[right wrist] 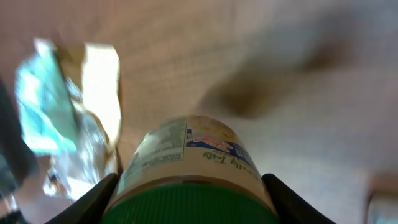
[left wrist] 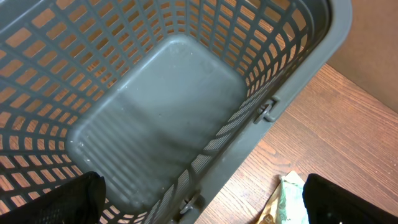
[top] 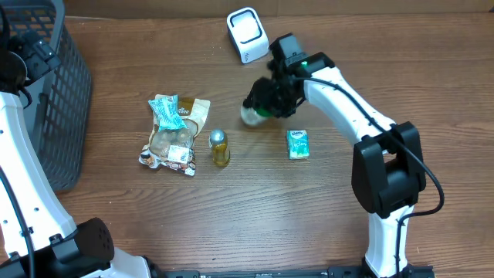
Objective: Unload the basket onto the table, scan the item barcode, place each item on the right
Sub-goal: 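Carry the jar to the white scanner and hold its label there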
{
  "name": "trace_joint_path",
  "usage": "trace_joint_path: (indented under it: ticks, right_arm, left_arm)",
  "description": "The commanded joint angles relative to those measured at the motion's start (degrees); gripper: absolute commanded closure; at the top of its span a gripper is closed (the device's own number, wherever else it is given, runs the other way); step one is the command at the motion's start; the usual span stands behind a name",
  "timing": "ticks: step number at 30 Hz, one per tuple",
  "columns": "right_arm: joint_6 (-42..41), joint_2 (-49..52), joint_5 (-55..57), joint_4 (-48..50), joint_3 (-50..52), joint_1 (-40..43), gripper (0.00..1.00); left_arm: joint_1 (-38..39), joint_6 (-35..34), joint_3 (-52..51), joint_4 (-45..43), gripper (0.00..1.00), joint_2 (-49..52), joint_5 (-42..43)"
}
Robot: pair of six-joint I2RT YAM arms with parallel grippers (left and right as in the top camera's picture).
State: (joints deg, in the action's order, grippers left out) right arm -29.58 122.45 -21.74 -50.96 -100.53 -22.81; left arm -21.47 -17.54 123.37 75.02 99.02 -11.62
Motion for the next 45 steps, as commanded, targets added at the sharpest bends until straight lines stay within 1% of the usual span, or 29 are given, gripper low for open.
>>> trace_joint_path:
  ticks: [1, 2, 3, 6, 13, 15, 18, 21, 29, 30, 35, 45]
  right_arm:
    - [1.2, -0.1, 0.5, 5.4, -3.7, 2.2, 0.78]
    - [1.1, -0.1, 0.5, 7.8, -4.1, 2.7, 0.80]
    - [1.1, -0.1, 0.5, 13.2, -4.5, 3.5, 0.83]
    - [1.5, -0.1, 1.3, 23.0, -4.5, 3.7, 0.84]
    - [13.4, 0.1, 11.4, 46.5, -4.5, 2.9, 0.83]
    - [15.1, 0.5, 13.4, 52.2, -4.5, 2.5, 0.83]
    - [15.1, 1.8, 16.4, 58.7, -4.5, 2.1, 0.84]
    - [15.1, 4.0, 17.2, 64.5, -4.5, 2.0, 0.83]
    - [15.1, 12.4, 17.2, 77.6, -4.5, 1.9, 0.82]
    - [15.1, 14.1, 17.3, 80.4, -4.5, 1.9, 0.82]
    - [15.1, 17.6, 21.4, 86.6, -4.5, 2.0, 0.82]
    - [15.1, 21.9, 21.7, 90.6, -4.5, 1.5, 0.82]
  left_arm:
    - [-0.2, 1.0, 0.5, -0.2, 0.01, 0.3, -0.2]
    - [-0.2, 1.0, 0.5, -0.2, 0.01, 0.3, -0.2]
    - [-0.2, 1.0, 0.5, -0.2, 0.00, 0.3, -0.2]
    - [-0.2, 1.0, 0.5, -0.2, 0.00, 0.3, -0.2]
    - [-0.2, 1.0, 0.5, -0.2, 0.00, 0.3, -0.2]
    - [-0.2, 1.0, 0.5, -0.2, 0.00, 0.3, -0.2]
    - [-0.2, 1.0, 0.5, -0.2, 0.00, 0.3, -0.2]
    - [-0.2, 1.0, 0.5, -0.2, 0.00, 0.3, -0.2]
    - [-0.2, 1.0, 0.5, -0.2, 0.00, 0.3, -0.2]
    - [-0.2, 1.0, 0.5, -0.2, 0.01, 0.3, -0.2]
    - [-0.2, 1.0, 0.5, -0.2, 0.00, 0.3, -0.2]
    - [-0.2, 1.0, 0.5, -0.2, 0.00, 0.3, -0.2]
